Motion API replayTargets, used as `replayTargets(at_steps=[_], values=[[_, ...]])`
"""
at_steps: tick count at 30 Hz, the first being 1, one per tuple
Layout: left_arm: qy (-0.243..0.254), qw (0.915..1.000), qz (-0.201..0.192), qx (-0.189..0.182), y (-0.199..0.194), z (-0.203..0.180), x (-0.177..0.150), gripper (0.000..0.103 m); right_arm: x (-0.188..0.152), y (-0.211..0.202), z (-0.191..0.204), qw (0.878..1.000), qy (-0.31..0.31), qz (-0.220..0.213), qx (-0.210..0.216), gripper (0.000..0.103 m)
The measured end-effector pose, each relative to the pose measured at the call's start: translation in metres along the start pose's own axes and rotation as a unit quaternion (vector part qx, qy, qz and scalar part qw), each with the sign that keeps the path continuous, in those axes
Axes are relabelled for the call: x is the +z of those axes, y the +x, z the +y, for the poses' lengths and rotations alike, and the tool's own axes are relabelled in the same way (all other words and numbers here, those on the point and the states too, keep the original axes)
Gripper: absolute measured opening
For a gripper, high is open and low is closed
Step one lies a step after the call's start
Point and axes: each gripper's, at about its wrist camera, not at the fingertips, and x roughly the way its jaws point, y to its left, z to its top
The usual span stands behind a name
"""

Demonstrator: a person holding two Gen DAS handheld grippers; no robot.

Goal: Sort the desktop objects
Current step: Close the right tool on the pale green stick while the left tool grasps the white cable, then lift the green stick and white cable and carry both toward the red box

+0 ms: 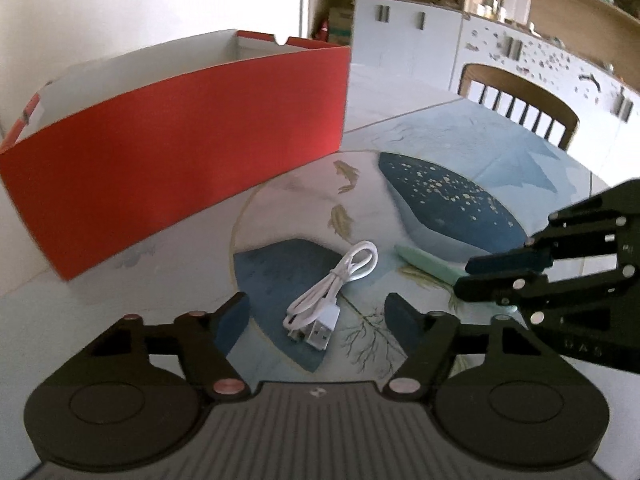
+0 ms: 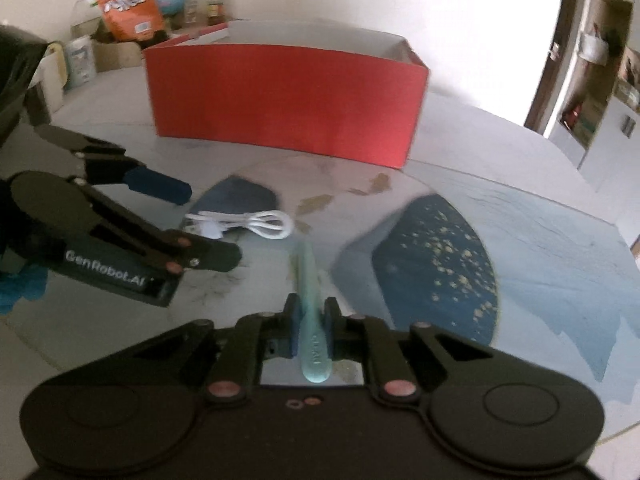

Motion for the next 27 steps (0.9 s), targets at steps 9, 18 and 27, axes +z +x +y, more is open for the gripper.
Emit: replayTargets(at_steps=[9, 18, 27], values=[[0.021, 0.9997, -0.006, 0.010, 0.004, -0.008, 0.006, 0.024, 0.001, 0.002, -0.003, 1.000, 0.005, 0.000, -0.008, 0.011], [0.009, 0.9996, -0.015, 0.022, -0.002, -0.006, 0.009, 0.008, 0.004, 0.001, -0.005, 1.000, 0.013, 0.003, -0.014, 0.010], [-0.015, 0.9996, -0.019, 0.017, -0.016, 0.000, 0.012, 0.008, 0.015, -0.010, -0.007, 1.000, 0.019, -0.006, -0.014, 0.010]])
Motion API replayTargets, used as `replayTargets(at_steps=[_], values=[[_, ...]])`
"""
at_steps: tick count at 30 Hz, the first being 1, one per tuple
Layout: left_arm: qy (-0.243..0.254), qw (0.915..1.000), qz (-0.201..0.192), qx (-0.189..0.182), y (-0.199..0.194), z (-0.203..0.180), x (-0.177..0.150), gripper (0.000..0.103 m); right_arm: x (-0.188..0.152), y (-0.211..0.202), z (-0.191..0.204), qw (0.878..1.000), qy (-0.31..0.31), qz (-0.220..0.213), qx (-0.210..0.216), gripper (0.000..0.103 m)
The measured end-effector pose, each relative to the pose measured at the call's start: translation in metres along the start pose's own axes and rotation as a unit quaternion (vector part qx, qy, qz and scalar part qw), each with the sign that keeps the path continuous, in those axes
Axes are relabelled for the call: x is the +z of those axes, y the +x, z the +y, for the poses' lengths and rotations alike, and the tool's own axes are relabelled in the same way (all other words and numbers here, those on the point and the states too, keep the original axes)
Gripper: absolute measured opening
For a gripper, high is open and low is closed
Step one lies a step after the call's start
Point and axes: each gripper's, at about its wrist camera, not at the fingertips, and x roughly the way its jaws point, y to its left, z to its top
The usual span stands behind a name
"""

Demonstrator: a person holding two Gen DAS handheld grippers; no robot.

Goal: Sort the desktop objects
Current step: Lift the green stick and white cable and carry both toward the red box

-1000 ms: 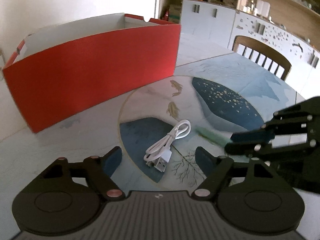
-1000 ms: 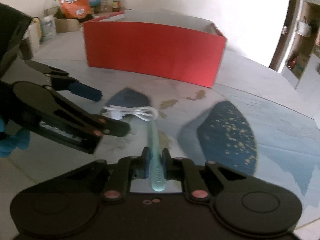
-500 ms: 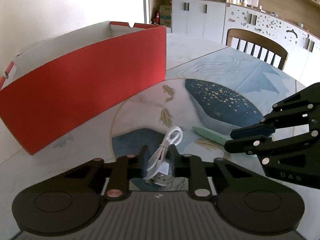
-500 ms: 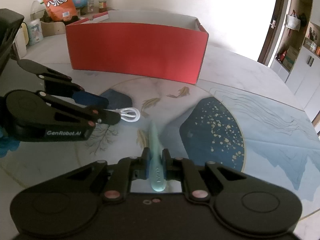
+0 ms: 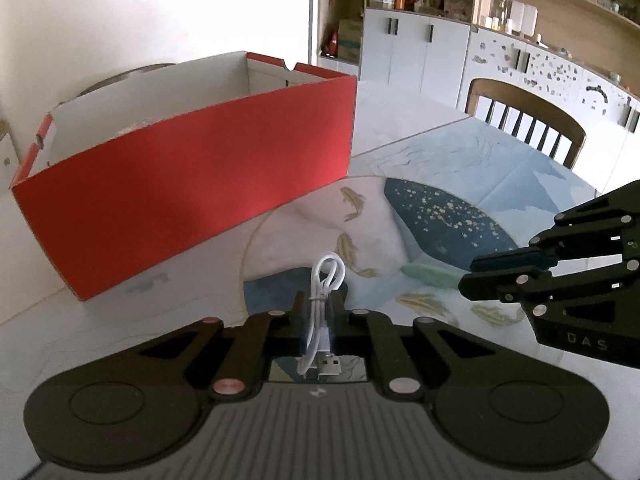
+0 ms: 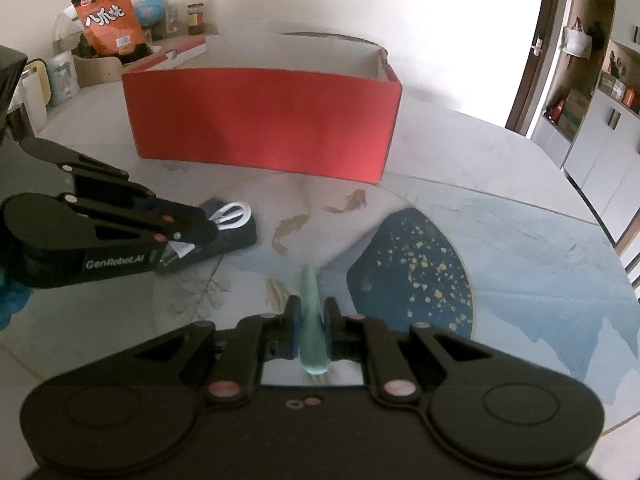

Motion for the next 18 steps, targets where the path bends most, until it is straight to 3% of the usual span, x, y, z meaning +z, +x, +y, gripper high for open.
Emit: replayTargets(at_steps=[8, 18], values=[[-0.008, 1.0000, -0.003, -0.003, -0.016, 0.002, 0.004, 0.008, 0.012, -0.010, 0.004, 1.000, -0.010, -0.007, 0.002, 0.009], [-0.019, 0.9998, 0.001, -0.003, -0.024, 0.009, 0.001, 0.008, 0.004, -0.008, 0.005, 1.000, 0.002, 0.011, 0.007, 0.009]])
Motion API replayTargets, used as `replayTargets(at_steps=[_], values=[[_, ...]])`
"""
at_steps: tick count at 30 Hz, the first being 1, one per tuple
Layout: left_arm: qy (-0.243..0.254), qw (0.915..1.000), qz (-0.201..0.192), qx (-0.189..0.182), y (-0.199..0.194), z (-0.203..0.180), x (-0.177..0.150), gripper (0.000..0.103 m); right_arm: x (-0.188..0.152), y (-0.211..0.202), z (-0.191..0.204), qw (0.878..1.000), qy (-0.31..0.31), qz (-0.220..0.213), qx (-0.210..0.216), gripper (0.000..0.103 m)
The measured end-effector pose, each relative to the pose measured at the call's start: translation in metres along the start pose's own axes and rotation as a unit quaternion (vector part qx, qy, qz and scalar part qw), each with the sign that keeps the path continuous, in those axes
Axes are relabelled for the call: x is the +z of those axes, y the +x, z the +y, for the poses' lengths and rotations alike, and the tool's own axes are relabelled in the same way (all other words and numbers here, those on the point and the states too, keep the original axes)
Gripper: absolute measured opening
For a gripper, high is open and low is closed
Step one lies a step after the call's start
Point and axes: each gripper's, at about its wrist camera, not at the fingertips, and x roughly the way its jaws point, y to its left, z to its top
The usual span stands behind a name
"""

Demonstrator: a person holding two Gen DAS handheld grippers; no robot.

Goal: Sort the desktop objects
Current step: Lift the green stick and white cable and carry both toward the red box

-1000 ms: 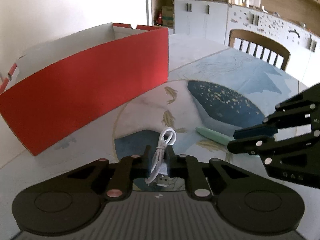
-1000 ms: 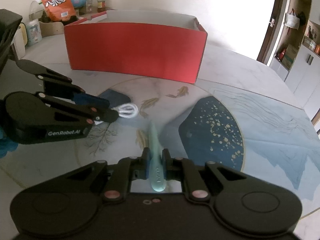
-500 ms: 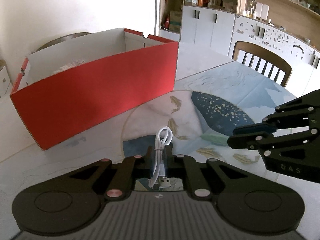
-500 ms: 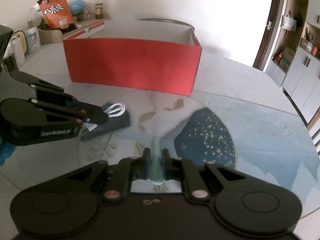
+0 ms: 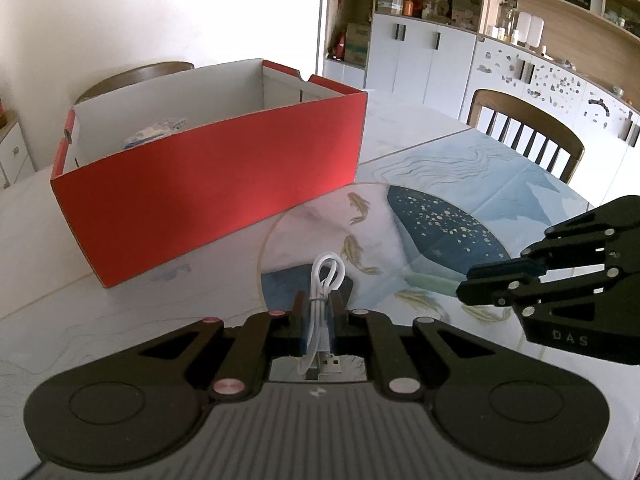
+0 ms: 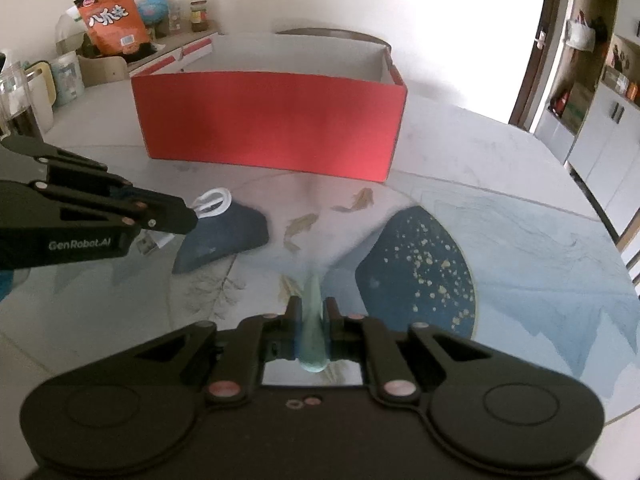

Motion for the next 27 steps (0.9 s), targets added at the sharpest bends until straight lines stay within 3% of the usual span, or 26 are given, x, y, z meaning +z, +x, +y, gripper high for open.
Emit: replayTargets(at_steps=[9, 14, 17, 19, 27], values=[[0.000, 1.0000, 0.003, -0.002, 0.001, 0.001, -0.004, 0.008, -0.009, 0.015, 0.005, 1.000, -0.002, 0.031, 0.001, 0.009], [0.000, 1.0000, 0.005, -0.002, 0.001, 0.001, -0.006, 0.008, -0.008, 0.019, 0.006, 0.999, -0.001, 0.034, -0.004, 0.022], [0.000, 1.0000, 0.007, -0.001, 0.001, 0.001, -0.007, 0.008, -0.006, 0.022, 0.005, 0.999, 0.004, 0.032, -0.001, 0.020], [-0.001, 1.0000, 0.008, -0.001, 0.001, 0.002, -0.007, 0.008, -0.006, 0.022, 0.005, 0.999, 0.006, 0.032, 0.003, 0.010], [-0.001, 1.0000, 0.006, 0.000, -0.003, 0.002, -0.004, 0.008, -0.005, 0.015, 0.012, 1.000, -0.013, 0.025, 0.001, 0.009]])
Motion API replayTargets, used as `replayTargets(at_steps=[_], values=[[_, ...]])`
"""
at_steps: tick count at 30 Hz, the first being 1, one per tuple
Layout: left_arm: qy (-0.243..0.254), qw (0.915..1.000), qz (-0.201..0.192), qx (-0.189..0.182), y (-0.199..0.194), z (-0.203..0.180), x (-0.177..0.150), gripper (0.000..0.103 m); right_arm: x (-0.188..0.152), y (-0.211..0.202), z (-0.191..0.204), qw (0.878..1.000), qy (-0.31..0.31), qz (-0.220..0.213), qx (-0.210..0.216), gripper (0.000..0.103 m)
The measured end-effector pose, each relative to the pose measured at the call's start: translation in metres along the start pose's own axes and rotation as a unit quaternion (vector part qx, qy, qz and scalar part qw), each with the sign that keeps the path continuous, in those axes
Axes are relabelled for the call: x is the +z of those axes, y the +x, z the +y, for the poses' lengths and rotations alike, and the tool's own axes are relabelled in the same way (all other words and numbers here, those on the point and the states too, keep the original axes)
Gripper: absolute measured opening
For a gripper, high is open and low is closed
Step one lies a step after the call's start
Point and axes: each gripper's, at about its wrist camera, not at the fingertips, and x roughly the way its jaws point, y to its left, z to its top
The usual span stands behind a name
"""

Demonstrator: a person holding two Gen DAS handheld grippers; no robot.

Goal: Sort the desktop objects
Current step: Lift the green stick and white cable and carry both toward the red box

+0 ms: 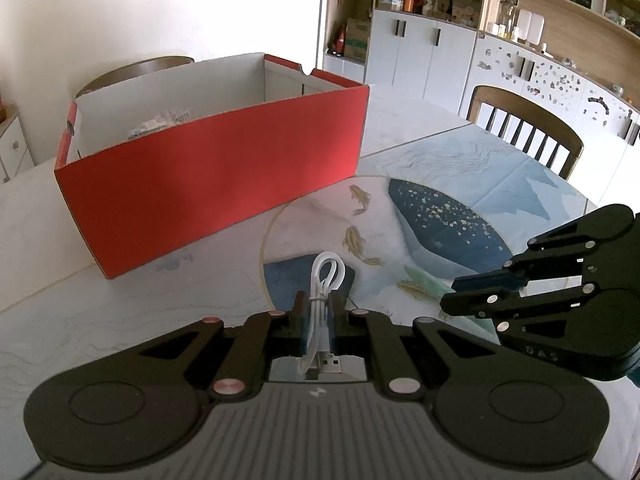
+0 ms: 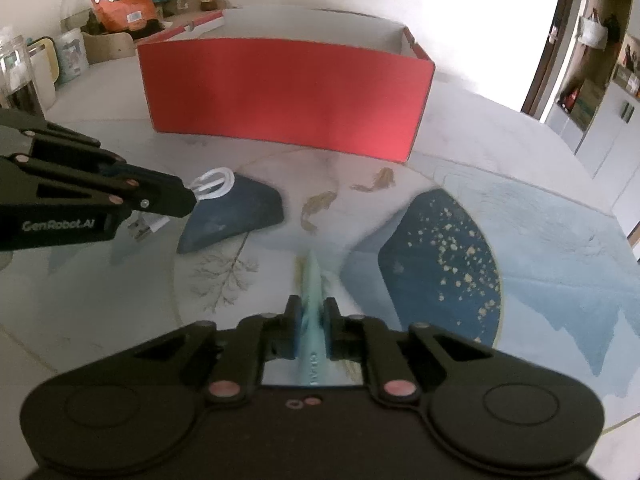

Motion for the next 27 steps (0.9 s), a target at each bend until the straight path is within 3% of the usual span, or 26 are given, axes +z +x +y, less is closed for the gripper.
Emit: replayTargets(at_steps=[14, 27], values=[[0.007, 0.9997, -0.023, 0.007, -0.029, -0.002, 0.030, 0.008, 0.038, -0.031, -0.005, 0.999, 0.002, -0.036, 0.005, 0.009], [0.005, 0.9968, -0.059, 0.053, -0.047, 0.001, 0.080, 0.008, 0.091, -0.053, -0.015, 0.995, -0.019, -0.094, 0.001, 0.009]])
